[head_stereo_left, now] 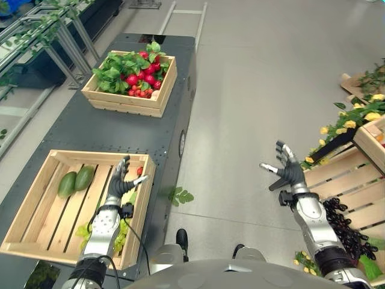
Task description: Pick up the fruits from the basket on one side to the basket on the other side
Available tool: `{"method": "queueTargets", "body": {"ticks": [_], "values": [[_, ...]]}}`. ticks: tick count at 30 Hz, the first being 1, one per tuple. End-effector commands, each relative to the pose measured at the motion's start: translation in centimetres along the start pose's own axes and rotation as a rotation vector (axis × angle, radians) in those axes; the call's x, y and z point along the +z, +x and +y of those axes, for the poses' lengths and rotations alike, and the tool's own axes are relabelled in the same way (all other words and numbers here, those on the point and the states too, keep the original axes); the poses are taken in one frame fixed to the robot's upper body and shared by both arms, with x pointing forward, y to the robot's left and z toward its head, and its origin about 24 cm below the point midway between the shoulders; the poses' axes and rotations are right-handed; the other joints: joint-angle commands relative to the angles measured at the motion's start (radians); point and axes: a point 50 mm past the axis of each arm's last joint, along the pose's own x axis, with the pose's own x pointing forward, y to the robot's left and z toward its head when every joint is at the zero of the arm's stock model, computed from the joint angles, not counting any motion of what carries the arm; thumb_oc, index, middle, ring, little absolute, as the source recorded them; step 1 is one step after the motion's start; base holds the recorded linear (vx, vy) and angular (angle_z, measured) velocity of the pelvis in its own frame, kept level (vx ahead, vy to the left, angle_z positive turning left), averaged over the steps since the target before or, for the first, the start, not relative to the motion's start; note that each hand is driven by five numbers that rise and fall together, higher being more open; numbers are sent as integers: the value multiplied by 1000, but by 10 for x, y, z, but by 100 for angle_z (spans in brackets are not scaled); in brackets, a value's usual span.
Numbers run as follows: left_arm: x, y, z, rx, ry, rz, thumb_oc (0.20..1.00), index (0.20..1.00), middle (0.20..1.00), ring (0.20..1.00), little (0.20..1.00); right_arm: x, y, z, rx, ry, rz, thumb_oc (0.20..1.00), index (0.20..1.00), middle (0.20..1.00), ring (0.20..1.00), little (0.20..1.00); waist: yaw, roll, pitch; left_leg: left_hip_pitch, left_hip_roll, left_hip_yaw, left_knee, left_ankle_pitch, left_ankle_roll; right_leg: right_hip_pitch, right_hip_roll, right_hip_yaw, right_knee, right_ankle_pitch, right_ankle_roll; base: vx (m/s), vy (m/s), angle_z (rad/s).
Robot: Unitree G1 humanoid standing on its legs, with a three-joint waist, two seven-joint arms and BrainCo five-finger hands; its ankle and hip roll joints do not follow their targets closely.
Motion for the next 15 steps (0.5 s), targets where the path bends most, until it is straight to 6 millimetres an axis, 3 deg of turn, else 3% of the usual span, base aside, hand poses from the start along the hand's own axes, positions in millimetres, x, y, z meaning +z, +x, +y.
{"method": "queueTargets", "body": {"ticks": [1, 2, 5, 9, 10, 11, 12, 15], "values": [[-2, 3, 5, -9, 67, -3, 1000, 1000, 1000, 1000, 1000, -3, 2, 9, 24, -27, 0, 1000, 1000, 1000, 1000, 1000, -8, -16, -12, 34, -3, -48, 30, -112, 4, -64, 38, 100, -4, 62, 9, 18, -18, 10], [-2, 3, 4, -9, 67, -4, 1000, 1000, 1000, 1000, 1000, -3, 2, 10, 23, -27, 0, 1000, 1000, 1000, 1000, 1000, -8, -15, -12, 35, -3, -48, 30, -111, 4, -61, 38, 100, -9, 64, 9, 27, -38, 9], [-32, -7, -6, -42, 103, 134, 1000, 1000, 1000, 1000, 1000, -42, -10, 14, 50, -106, 179, 1000, 1000, 1000, 1000, 1000, 1, -20, -33, 35, -1, -38, 12, -103, -2, -25, 56, 88, -82, 71, 3, 34, -72, -16], [-47, -13, -12, -73, 114, 209, 1000, 1000, 1000, 1000, 1000, -63, -20, 14, 46, -115, 291, 1000, 1000, 1000, 1000, 1000, -2, -23, -43, 35, 4, -36, 9, -99, -12, -2, 64, 86, -126, 81, 2, 23, -73, -3], [-55, -17, -18, -90, 108, 255, 1000, 1000, 1000, 1000, 1000, -79, -29, 13, 35, -113, 375, 1000, 1000, 1000, 1000, 1000, -4, -26, -48, 34, 9, -37, 10, -98, -21, 16, 70, 82, -152, 86, 0, 19, -68, -1], [-55, -17, -18, -90, 108, 254, 1000, 1000, 1000, 1000, 1000, -79, -29, 13, 35, -113, 375, 1000, 1000, 1000, 1000, 1000, -4, -26, -47, 35, 9, -38, 10, -98, -21, 17, 70, 82, -154, 87, 0, 45, -92, 3], [-66, -24, -25, -106, 90, 317, 1000, 1000, 1000, 1000, 1000, -95, -41, 11, 23, -110, 463, 1000, 1000, 1000, 1000, 1000, -5, -27, -55, 42, 15, -34, 7, -98, -28, 40, 72, 74, -180, 91, 1, 35, -46, 3], [-82, -36, -33, -115, 60, 416, 1000, 1000, 1000, 1000, 1000, -113, -55, 10, -5, -96, 576, 1000, 1000, 1000, 1000, 1000, -7, -27, -67, 62, 24, -34, -2, -99, -36, 64, 80, 71, -204, 93, -4, 56, -70, 9]]}}
